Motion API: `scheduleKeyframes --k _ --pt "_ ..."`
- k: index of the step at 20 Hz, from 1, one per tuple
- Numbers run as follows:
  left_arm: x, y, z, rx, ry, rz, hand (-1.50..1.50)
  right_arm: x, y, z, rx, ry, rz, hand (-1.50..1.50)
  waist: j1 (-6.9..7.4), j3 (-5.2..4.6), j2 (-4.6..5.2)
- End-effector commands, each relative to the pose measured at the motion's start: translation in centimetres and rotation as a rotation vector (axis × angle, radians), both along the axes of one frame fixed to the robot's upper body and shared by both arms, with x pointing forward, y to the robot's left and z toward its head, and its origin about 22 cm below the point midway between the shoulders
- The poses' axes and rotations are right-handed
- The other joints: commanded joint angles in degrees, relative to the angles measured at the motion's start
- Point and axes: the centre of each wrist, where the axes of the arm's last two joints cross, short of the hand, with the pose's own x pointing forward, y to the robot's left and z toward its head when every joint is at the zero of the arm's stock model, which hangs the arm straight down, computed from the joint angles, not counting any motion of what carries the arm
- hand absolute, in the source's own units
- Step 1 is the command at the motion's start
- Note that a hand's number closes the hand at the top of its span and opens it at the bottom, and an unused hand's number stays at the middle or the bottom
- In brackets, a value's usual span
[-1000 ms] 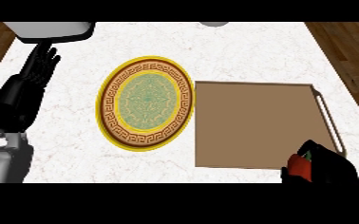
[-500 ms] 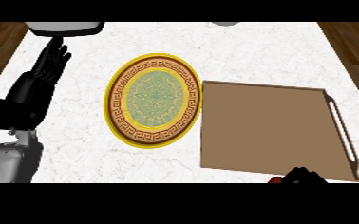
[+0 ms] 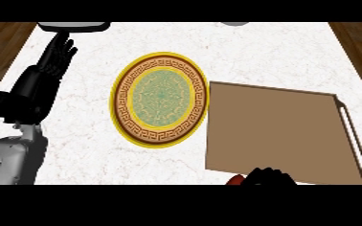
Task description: Pick the bell pepper from the tray and place it in the plate
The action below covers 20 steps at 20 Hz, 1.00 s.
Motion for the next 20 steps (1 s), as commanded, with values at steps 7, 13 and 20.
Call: scheduleKeyframes --k 7,13,20 --pt "0.2 0.0 0.0 0.002 -0.015 -0.054 0.0 3.5 4.4 0.6 0.155 0.012 0.043 1.5 2.46 -0.03 0.66" --pt "0.7 -1.1 0.5 0.006 -0.023 -0.077 0.0 4.9 4.4 0.2 0.208 0.047 0.06 1.5 3.59 -0.06 1.15" --pt "1.3 -2.3 0.0 0.008 -0.016 -0.09 0.0 7.2 3.4 -1.0 0.202 0.085 0.013 1.5 4.29 -0.1 2.01"
